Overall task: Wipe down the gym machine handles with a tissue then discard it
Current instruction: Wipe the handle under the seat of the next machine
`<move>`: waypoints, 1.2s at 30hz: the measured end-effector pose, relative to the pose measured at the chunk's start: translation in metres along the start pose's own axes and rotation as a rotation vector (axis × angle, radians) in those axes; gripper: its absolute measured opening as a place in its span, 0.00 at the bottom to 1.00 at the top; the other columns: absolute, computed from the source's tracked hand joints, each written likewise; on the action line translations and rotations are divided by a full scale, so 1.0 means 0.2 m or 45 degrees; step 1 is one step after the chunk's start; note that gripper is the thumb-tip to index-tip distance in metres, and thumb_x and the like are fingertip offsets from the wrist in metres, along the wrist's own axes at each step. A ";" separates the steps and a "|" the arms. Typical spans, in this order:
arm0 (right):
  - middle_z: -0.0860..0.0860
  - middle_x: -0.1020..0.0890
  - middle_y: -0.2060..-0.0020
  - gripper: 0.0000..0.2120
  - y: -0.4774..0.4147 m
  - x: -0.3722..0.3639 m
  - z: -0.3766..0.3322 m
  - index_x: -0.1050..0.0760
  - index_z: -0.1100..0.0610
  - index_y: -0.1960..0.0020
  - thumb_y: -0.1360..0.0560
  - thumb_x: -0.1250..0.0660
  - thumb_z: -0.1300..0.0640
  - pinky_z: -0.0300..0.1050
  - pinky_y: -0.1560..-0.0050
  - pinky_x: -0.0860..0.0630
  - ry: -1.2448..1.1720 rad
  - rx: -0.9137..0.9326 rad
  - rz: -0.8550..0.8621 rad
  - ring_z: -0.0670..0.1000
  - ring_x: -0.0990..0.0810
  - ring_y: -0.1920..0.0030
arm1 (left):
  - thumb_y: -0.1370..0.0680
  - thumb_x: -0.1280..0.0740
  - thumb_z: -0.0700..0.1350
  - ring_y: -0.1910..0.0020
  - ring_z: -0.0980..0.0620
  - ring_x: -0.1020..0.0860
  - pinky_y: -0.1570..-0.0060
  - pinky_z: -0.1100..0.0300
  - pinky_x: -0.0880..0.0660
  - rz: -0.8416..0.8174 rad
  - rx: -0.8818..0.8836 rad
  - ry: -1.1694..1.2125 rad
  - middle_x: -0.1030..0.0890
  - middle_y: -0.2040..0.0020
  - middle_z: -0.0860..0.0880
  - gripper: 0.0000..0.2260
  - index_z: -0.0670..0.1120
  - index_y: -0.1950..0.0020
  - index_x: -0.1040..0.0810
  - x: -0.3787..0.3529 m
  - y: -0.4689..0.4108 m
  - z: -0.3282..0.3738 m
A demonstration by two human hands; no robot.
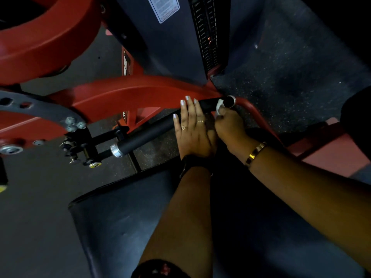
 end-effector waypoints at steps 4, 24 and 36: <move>0.67 0.22 0.44 0.13 0.15 0.10 -0.07 0.24 0.70 0.42 0.22 0.41 0.67 0.45 0.53 0.26 -0.163 0.039 -0.164 0.62 0.23 0.45 | 0.29 0.56 0.49 0.22 0.46 0.49 0.30 0.61 0.73 0.009 0.034 0.336 0.43 0.22 0.41 0.35 0.37 0.23 0.43 0.05 0.01 0.01; 0.54 0.18 0.58 0.04 0.67 0.50 -0.30 0.23 0.62 0.52 0.23 0.36 0.66 0.42 0.61 0.18 -0.694 -0.134 -0.510 0.51 0.19 0.57 | 0.19 0.37 0.37 0.70 0.55 0.19 0.66 0.65 0.21 -0.556 0.916 1.997 0.18 0.71 0.50 0.08 0.41 0.58 0.22 0.53 0.23 0.16; 0.51 0.16 0.62 0.07 1.03 0.61 -0.50 0.23 0.57 0.53 0.21 0.39 0.60 0.43 0.56 0.20 -0.880 -0.163 -0.560 0.48 0.19 0.57 | 0.19 0.40 0.53 0.58 0.52 0.16 0.57 0.60 0.19 -0.364 1.095 2.491 0.15 0.52 0.45 0.16 0.43 0.44 0.21 0.95 0.47 0.15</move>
Point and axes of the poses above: each hand's wrist, its own y-axis away from the middle knuckle, its own x-axis out of the back of the hand, z = x × y, the point moved 6 cm from there along -y, towards the middle knuckle
